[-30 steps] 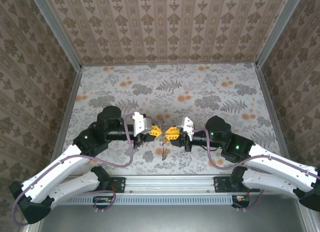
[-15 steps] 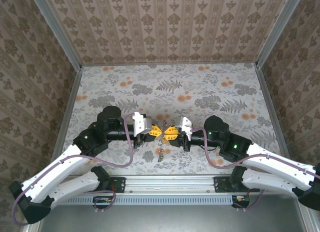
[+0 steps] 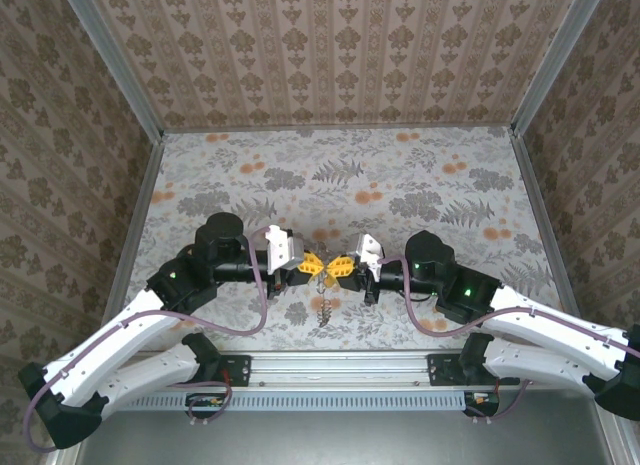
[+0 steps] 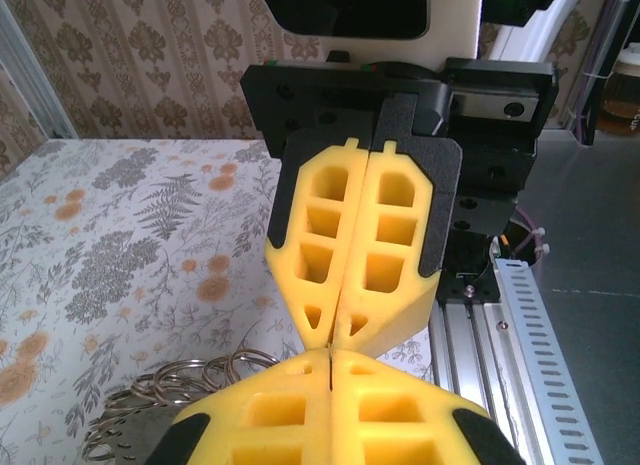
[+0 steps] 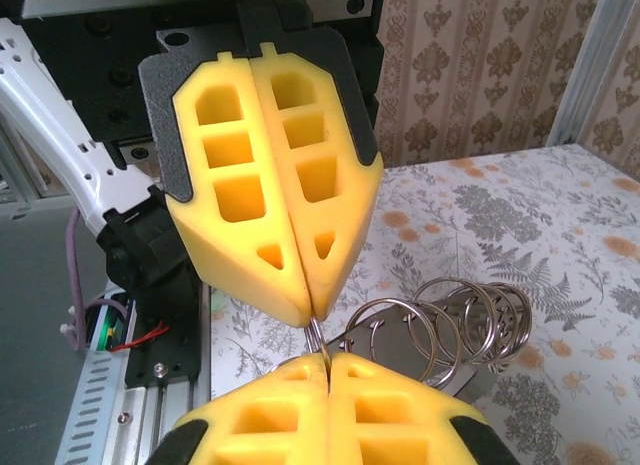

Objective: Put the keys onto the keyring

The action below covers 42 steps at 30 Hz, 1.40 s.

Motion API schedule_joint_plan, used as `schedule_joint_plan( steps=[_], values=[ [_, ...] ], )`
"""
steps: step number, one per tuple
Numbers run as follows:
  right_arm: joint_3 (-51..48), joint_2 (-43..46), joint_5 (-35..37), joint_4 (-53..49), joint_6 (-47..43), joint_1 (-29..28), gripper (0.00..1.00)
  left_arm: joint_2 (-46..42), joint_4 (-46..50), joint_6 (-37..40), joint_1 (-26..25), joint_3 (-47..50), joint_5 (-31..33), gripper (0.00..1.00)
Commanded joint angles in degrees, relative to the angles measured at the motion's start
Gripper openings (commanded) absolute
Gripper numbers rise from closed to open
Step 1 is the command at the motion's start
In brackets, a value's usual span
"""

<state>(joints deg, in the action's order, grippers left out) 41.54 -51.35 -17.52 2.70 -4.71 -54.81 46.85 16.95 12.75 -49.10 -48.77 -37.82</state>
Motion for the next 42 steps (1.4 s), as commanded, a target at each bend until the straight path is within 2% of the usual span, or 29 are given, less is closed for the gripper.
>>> schedule_joint_plan(
  steps=[1, 4, 7, 9, 18, 26, 34, 42],
  values=[
    [2.75, 1.10, 3.39, -2.57, -1.10, 0.45, 0.00, 0.59, 4.14, 1.68, -0.33, -2.77, 0.64, 0.03],
    [5.12, 0.87, 6.22, -7.46, -3.02, 0.48, 0.00, 1.46, 10.07, 2.98, -0.97, -5.46, 6.80, 0.19],
    [6.67, 0.47, 7.95, -11.60, -4.78, 0.40, 0.00, 1.73, 13.92, 4.49, -2.29, -7.28, 11.69, 0.28],
    [7.94, 0.03, 9.04, -14.04, -5.86, 0.12, 0.00, 2.40, 15.63, 5.48, -2.99, -8.46, 13.81, 0.31],
    [12.56, -3.11, 13.30, -20.02, -9.65, -2.75, 0.00, 6.57, 16.70, 9.01, -3.63, -13.15, 14.90, 0.33],
    [13.91, -3.75, 11.74, -20.38, -10.35, -3.13, 0.00, 10.96, 18.79, 11.17, -3.97, -15.88, 12.27, 0.33],
    [14.15, -4.67, 10.81, -19.70, -10.75, -3.16, 0.00, 11.33, 19.62, 10.93, -4.41, -14.43, 10.66, 0.33],
    [14.01, -4.75, 10.01, -18.98, -10.94, -3.11, 0.00, 12.74, 19.22, 11.71, -4.34, -13.67, 11.52, 0.24]
  ],
)
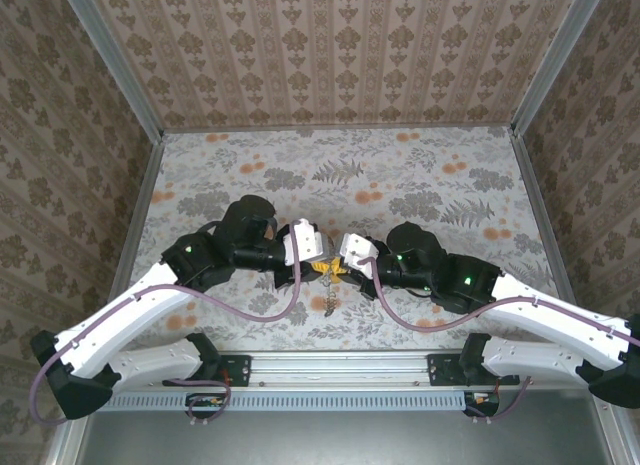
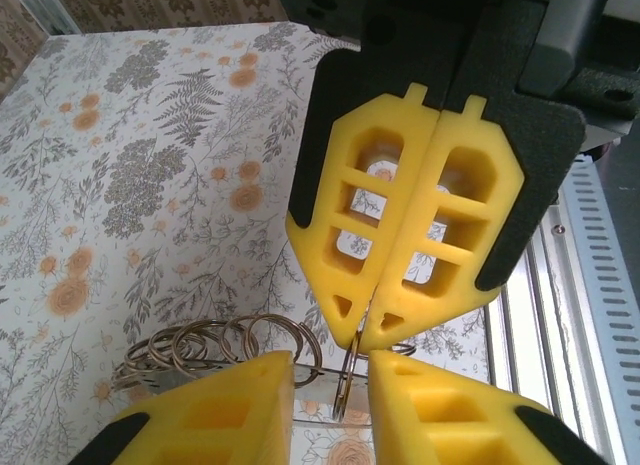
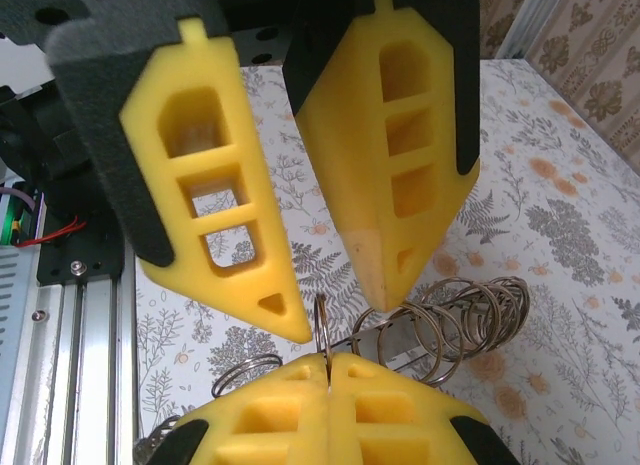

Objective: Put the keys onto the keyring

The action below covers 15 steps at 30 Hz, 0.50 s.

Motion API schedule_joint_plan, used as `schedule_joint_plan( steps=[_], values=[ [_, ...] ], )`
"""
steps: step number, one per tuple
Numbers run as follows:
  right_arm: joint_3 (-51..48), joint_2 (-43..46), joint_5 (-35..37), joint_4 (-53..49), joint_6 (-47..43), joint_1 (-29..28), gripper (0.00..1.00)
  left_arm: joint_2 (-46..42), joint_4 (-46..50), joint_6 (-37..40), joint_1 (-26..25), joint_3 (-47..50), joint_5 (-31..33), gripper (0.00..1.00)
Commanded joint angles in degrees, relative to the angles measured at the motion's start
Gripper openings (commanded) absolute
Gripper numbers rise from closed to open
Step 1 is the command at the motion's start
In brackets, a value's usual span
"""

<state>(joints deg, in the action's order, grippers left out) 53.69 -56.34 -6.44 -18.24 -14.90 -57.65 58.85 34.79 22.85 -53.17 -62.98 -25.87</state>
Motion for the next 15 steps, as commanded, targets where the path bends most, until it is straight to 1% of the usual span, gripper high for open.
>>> schedule_joint_plan(
  steps=[1, 6, 8, 11, 15],
  values=[
    [1.86, 0.34, -1.28, 2.06, -0.77, -0.27, 0.00, 0.90, 1.52, 1.65, -0.31, 0.54, -0.07, 0.24],
    [1.51, 0.52, -1.91, 2.51, -0.85, -0.30, 0.00, 1.40, 1.82, 1.67, -0.32, 0.67, 0.82, 0.23],
    [1.41, 0.57, -1.75, 2.70, -0.92, -0.27, 0.00, 1.44, 1.78, 1.56, -0.38, 0.66, 0.71, 0.16],
    [1.36, 0.74, -1.30, 2.99, -1.12, -0.24, 0.00, 1.77, 2.04, 1.68, -0.41, 0.38, 0.47, 0.00],
    [1.11, 1.19, -1.28, 3.53, -0.89, -0.18, 0.00, 0.54, 0.25, 1.26, -0.20, 1.45, -2.31, 0.00]
  ],
)
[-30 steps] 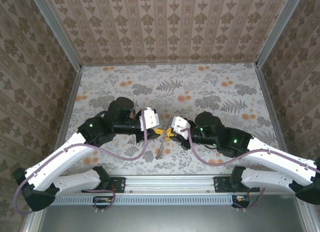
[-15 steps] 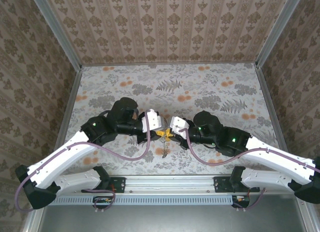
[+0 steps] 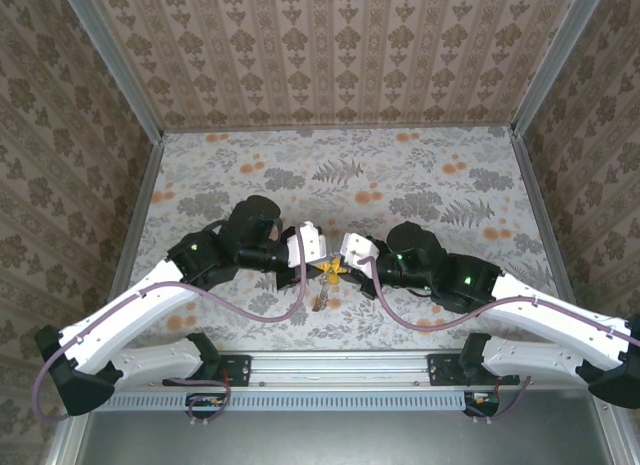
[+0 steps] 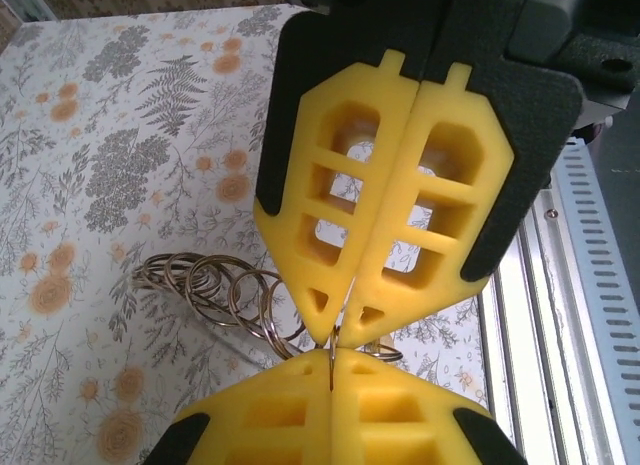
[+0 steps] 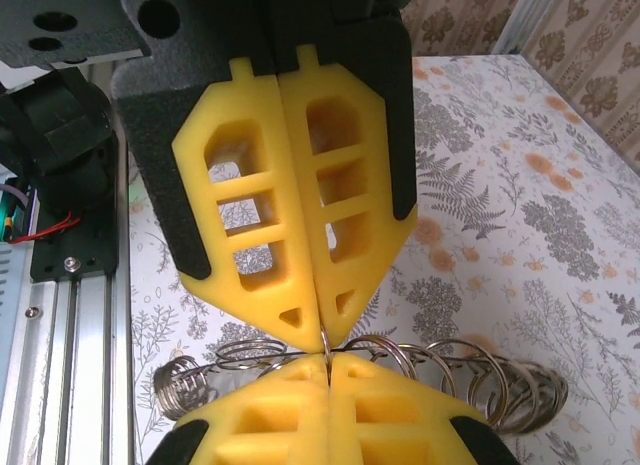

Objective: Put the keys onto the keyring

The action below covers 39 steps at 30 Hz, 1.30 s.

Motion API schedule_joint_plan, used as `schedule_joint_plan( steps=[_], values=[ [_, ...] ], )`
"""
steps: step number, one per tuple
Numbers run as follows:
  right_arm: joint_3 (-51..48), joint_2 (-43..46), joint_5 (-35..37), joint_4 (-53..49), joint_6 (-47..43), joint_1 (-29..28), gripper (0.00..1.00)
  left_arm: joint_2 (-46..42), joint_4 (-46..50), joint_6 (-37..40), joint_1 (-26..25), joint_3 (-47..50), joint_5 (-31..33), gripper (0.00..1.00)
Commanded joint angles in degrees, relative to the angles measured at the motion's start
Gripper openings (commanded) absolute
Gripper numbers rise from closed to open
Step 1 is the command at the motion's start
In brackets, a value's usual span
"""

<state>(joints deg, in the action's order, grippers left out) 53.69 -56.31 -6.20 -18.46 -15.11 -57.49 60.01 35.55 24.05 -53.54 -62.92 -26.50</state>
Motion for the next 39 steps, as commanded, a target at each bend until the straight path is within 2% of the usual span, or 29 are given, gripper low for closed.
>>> schedule_joint_plan(
  steps=[1, 7, 10, 25, 26, 39],
  values=[
    [0.77, 1.44, -1.74, 4.07, -0.39, -0.35, 0.00, -1.52, -1.75, -0.35, 0.34, 2.10, -2.23, 0.00],
    [-2.28, 2.26, -3.78, 5.98, 1.23, -0.35, 0.16, -6.71, -9.95, -4.83, 2.46, 6.86, -7.04, 0.00],
    [-2.84, 2.08, -3.75, 6.72, 1.51, -0.34, 0.20, -8.20, -12.10, -5.89, 3.20, 8.29, -7.91, 0.00],
    [-6.00, 2.81, -3.32, 9.99, 3.35, 0.18, 0.22, -10.85, -19.39, -8.53, 5.33, 12.09, -9.89, 0.00],
    [-6.33, 2.95, -3.30, 10.34, 3.43, 0.28, 0.23, -11.00, -20.09, -8.96, 5.47, 12.54, -11.69, 0.00],
    [-9.03, 5.04, -3.59, 14.93, 5.92, 3.24, 0.24, -12.54, -29.61, -13.17, 6.43, 17.25, -14.06, 0.00]
  ],
)
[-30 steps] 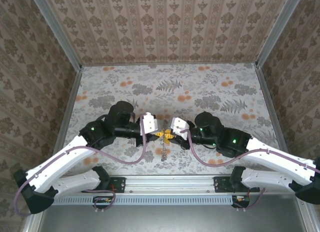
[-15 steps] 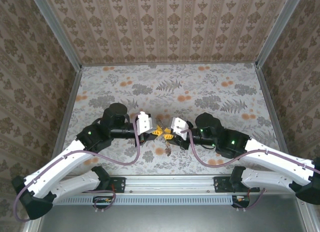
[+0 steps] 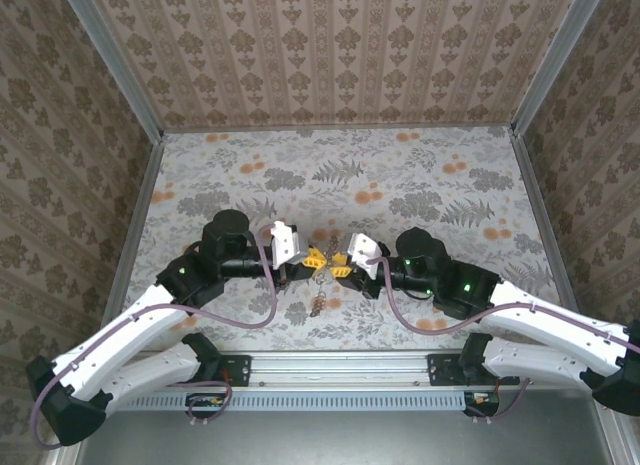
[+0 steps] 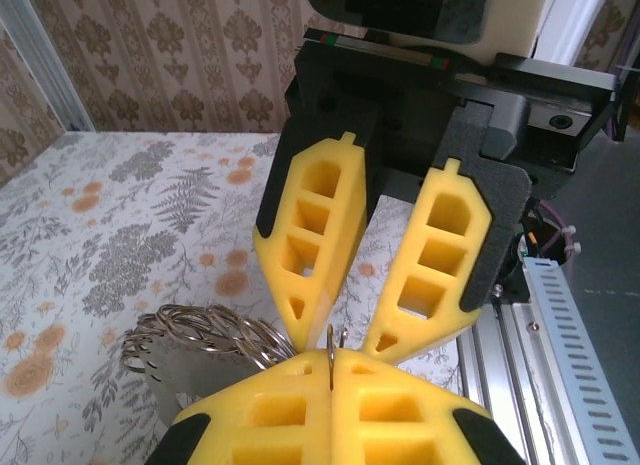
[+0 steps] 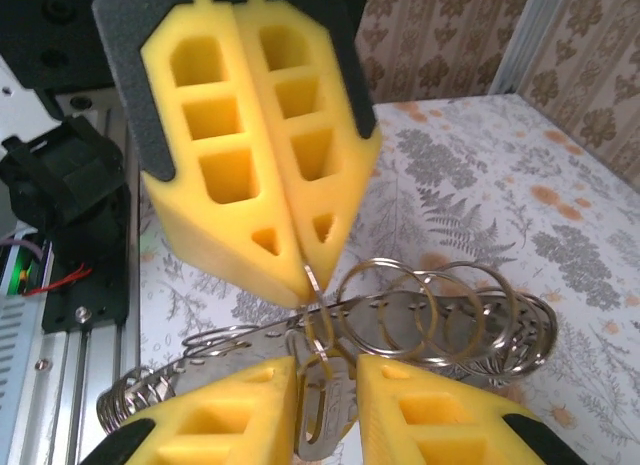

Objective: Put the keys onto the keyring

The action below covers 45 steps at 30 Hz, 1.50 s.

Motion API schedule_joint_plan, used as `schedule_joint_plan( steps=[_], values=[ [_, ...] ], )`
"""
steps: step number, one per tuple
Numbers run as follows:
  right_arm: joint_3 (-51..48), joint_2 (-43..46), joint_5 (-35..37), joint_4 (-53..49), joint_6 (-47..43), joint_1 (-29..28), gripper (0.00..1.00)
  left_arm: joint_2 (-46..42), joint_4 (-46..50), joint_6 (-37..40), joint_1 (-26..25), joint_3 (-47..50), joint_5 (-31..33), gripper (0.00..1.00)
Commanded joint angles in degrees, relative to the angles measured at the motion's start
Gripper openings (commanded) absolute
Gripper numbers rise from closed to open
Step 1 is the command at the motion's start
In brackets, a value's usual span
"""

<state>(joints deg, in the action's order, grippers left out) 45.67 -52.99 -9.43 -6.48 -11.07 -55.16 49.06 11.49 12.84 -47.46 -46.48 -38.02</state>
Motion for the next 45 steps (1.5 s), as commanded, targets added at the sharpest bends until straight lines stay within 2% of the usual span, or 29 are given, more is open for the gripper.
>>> schedule_joint_plan(
  steps=[1, 8, 15, 21, 29, 35, 45],
  values=[
    [-1.36, 2.00, -0.64, 3.56, 2.19, 1.09, 0.24, -1.86, -6.29, -2.31, 0.45, 1.19, -2.81, 0.00],
    [-1.79, 2.36, -2.80, 5.52, 3.16, 2.33, 0.22, -3.09, -9.31, -3.87, 0.86, 2.35, -4.50, 0.00],
    [-2.33, 2.58, -4.53, 6.27, 3.09, 2.42, 0.11, -3.64, -11.56, -4.90, 0.95, 3.31, -4.83, 0.00],
    [-2.39, 3.14, -5.83, 6.11, 2.84, 2.39, 0.08, -3.62, -12.29, -5.08, 0.93, 3.31, -4.78, 0.00],
    [-2.69, 2.54, -7.10, 5.53, 2.98, 2.33, 0.07, -3.87, -14.74, -5.73, 0.95, 4.38, -4.49, 0.00],
    [-1.95, 1.96, -3.93, 5.11, 3.49, 2.38, 0.08, -3.58, -12.29, -3.82, 0.94, 3.67, -3.68, 0.00],
    [-1.51, 1.38, -5.47, 6.44, 4.17, 2.32, 0.09, -3.18, -12.20, -3.35, 0.93, 3.62, -3.62, 0.00]
  ],
)
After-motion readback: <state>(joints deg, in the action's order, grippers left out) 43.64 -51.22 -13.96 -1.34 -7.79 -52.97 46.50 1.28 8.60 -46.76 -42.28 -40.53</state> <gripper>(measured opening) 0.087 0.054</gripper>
